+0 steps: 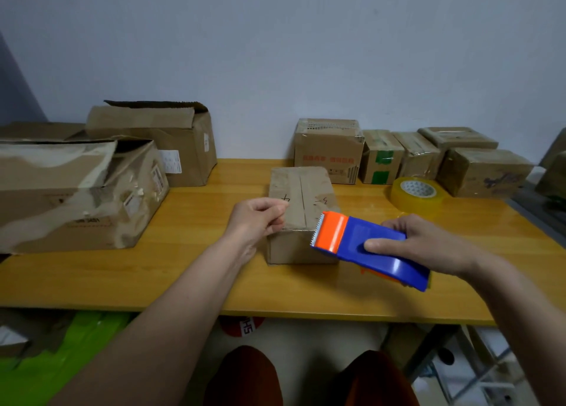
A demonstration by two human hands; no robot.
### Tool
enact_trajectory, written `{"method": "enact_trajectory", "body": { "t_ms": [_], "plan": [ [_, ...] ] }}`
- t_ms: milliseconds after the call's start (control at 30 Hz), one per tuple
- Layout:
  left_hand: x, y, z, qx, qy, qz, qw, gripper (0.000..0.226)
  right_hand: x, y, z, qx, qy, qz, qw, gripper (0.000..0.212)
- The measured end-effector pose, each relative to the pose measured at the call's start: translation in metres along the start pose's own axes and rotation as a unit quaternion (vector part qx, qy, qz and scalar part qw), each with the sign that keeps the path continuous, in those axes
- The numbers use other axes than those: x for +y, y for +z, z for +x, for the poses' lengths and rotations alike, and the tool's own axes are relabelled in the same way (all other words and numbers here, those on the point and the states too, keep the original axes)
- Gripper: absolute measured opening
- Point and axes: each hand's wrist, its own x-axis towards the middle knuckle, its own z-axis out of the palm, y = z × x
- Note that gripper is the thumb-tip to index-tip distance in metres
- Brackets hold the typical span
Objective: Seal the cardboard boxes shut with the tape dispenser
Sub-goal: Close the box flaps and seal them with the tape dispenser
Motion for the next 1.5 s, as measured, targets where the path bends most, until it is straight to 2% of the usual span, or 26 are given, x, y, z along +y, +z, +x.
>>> {"method": "enact_trajectory", "body": {
  "t_ms": [100, 200, 333, 500, 667, 800, 900, 1067, 1233, 1367, 1500],
  "plan": [
    [-0.011, -0.001, -0.003, 0.08, 0.055, 0.07, 0.993, 0.009, -0.009, 0.002, 0.008, 0.022, 0.001, -0.057, 0.998, 0.058],
    [-0.02, 0.001, -0.007, 0.156, 0.128, 0.191, 0.961, 0.01, -0.02, 0.006, 0.016, 0.053, -0.001, -0.11, 0.993, 0.059],
    [-0.03, -0.002, -0.008, 0.202, 0.136, 0.211, 0.947, 0.012, -0.029, 0.012, 0.024, 0.096, -0.003, -0.133, 0.986, 0.065],
    [-0.038, -0.009, -0.008, 0.215, 0.111, 0.21, 0.947, 0.008, -0.031, 0.014, 0.032, 0.124, -0.008, -0.166, 0.978, 0.072],
    [-0.042, -0.002, -0.007, 0.215, 0.11, 0.217, 0.946, 0.016, -0.033, 0.013, 0.038, 0.156, -0.011, -0.201, 0.967, 0.081],
    [-0.048, 0.004, -0.008, 0.246, 0.142, 0.301, 0.91, 0.017, -0.035, 0.009, 0.043, 0.165, -0.02, -0.259, 0.951, 0.087],
    [-0.047, 0.008, -0.004, 0.266, 0.156, 0.329, 0.893, 0.013, -0.037, 0.002, 0.047, 0.178, -0.021, -0.26, 0.949, 0.084],
    [-0.049, 0.004, 0.009, 0.266, 0.128, 0.339, 0.893, 0.013, -0.05, 0.002, 0.067, 0.184, -0.024, -0.305, 0.934, 0.084],
    [-0.063, 0.003, 0.019, 0.257, 0.076, 0.317, 0.91, 0.018, -0.053, 0.012, 0.088, 0.159, 0.019, -0.347, 0.924, 0.07],
    [-0.075, 0.005, 0.021, 0.247, 0.08, 0.267, 0.928, 0.023, -0.052, 0.015, 0.095, 0.159, 0.03, -0.351, 0.922, 0.069],
    [-0.077, 0.002, 0.027, 0.228, 0.059, 0.367, 0.9, 0.032, -0.053, 0.015, 0.096, 0.145, 0.041, -0.344, 0.927, 0.067]
  ]
}}
